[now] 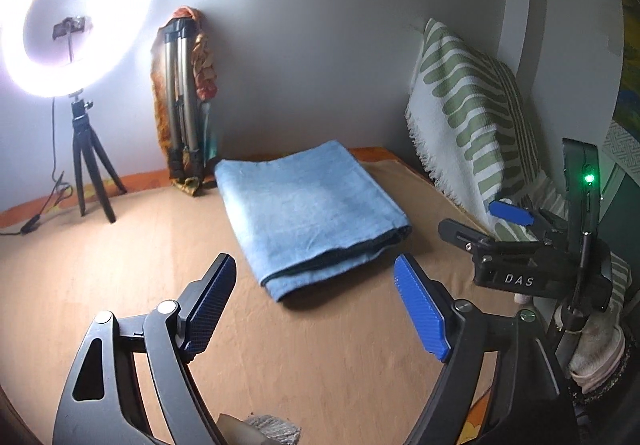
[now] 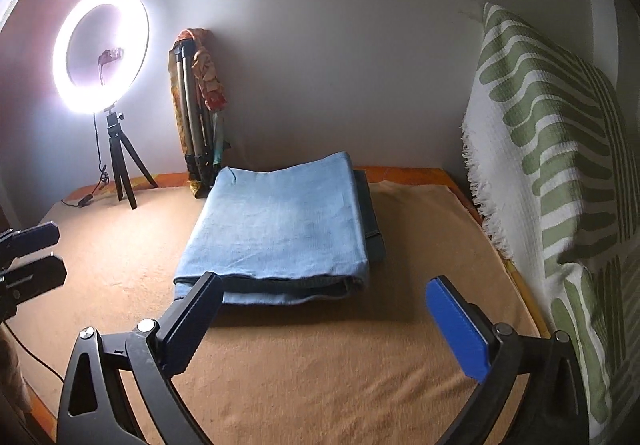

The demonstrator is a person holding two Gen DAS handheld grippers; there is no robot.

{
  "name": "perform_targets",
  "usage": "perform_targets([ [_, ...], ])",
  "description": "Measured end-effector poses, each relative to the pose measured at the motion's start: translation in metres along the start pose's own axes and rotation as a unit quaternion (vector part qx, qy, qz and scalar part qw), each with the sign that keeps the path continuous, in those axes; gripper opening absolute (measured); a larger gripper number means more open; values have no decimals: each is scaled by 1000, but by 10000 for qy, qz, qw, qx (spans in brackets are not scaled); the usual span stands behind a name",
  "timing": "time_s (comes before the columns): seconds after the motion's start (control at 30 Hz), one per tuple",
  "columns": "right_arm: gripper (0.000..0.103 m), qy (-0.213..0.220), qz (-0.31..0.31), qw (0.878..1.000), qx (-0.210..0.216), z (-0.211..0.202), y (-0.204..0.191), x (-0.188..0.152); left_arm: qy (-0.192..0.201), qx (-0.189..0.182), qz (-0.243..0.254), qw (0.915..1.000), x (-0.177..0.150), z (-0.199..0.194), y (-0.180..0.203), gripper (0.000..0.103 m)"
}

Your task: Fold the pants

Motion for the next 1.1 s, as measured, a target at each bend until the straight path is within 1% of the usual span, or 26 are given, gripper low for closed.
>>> perform_targets([
  [0.13,103,48,0,9999,-91,-1,-1,-3,1,110,-56,9999,-4,-2,-3,83],
  [0.33,103,82,-30,9999,-77,0,-4,-3,-105,235,-173,9995,-9,-3,-10,83],
  [0.43,103,91,9,9999,-54,-1,-4,-3,-182,405,-184,9988,-10,-3,-12,84],
  [0.7,103,125,96,9999,-13,-2,-3,-2,-184,519,-143,9984,-13,-7,-13,84],
  [0.87,103,120,76,9999,-14,-3,-4,-2,-97,623,-146,9979,-13,-11,-14,84],
  [1.0,103,89,71,9999,16,-1,-5,-2,-35,645,-116,9978,-15,-12,-16,84],
  [1.1,103,66,66,9999,38,0,-5,-3,-61,615,-120,9980,-15,-13,-18,84],
])
Point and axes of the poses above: each gripper's, at about its wrist camera, not at the fingertips, and z roughly the way its jaws point, y to its right, x to its top, the point moved 1 cm from there along z, roughly the way its jaws point, and after that the axes turned 4 degrees about -x, right-handed, at the moved point
